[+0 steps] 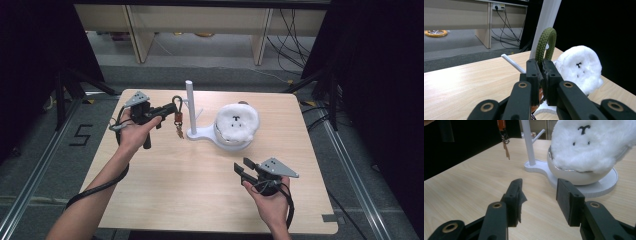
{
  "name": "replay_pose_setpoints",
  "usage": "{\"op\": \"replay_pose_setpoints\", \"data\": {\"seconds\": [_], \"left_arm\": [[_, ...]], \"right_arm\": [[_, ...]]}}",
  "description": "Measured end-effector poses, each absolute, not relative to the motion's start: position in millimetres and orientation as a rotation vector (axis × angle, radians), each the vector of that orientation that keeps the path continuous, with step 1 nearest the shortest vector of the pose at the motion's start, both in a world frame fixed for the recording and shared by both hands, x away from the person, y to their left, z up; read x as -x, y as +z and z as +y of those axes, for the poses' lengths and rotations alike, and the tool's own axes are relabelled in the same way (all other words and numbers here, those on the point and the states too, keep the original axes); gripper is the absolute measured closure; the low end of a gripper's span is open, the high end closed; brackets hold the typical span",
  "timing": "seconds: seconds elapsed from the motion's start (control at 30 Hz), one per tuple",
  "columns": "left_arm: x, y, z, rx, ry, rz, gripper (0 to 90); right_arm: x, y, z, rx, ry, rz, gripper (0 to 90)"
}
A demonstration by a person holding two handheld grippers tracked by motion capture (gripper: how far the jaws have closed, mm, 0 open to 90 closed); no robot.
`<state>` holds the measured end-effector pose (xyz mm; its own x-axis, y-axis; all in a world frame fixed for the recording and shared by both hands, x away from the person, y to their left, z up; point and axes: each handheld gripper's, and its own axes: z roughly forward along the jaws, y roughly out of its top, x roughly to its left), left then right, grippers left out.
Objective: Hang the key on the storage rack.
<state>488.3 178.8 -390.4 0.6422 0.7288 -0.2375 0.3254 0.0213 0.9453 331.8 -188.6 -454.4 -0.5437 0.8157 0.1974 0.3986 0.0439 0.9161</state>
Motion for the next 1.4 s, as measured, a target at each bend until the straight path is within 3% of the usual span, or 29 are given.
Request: {"op": "replay_pose_setpoints", "data": {"seconds": [1.4], "left_arm": [[-504,-403,167,-1.627,0.394,0.943,81.5]], "right_arm": [[-331,-458,-189,-1.247,1.492,1.964,56.7]]}}
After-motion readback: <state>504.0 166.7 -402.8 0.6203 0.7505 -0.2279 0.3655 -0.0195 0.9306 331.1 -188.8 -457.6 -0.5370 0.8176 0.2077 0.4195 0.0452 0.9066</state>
